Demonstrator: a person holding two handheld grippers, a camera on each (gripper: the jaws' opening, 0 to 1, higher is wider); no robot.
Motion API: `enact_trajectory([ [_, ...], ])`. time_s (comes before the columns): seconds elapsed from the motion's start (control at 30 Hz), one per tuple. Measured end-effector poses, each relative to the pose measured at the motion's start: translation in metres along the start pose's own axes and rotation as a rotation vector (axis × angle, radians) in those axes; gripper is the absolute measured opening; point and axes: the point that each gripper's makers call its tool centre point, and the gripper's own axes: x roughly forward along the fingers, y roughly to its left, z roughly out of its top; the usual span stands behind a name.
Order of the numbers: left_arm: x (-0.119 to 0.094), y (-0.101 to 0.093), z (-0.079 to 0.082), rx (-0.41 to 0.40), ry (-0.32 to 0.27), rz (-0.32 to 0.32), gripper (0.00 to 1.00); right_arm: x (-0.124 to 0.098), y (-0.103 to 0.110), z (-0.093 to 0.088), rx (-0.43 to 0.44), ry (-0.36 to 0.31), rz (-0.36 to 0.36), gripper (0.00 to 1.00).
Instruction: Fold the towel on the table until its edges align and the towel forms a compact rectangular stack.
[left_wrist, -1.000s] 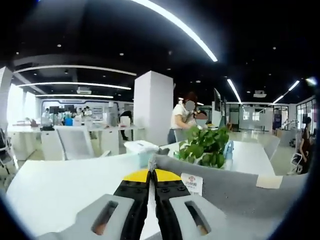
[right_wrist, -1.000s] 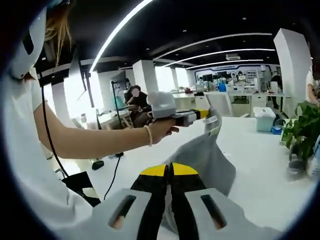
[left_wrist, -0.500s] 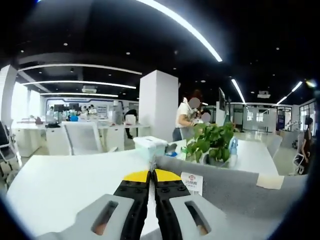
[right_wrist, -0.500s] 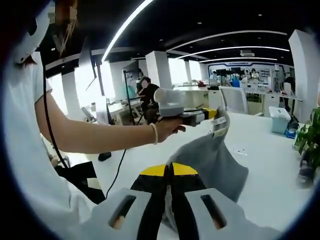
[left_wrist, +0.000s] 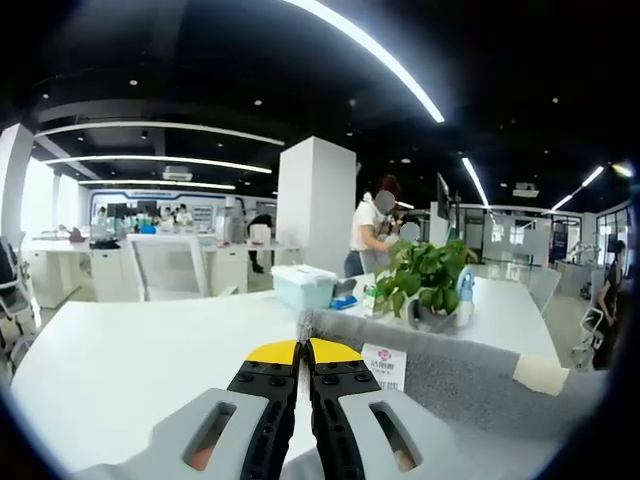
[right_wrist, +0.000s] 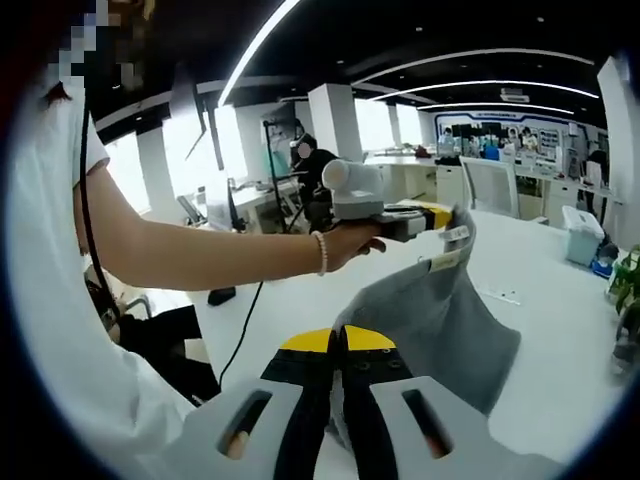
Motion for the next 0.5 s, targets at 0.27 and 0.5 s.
enact_trajectory([
  [0.27,-0.010,0.020,-0.020,0.013,0.034,0.017,0.03,0.025,0.016,-0.013,-0.078,0.062,0.045,0.00],
  [0.5,-0.017,0.035,-0.036,0.004,0.051,0.018,0.03,0.050,0.024,-0.020,-0.039,0.079,0.080,0.00],
])
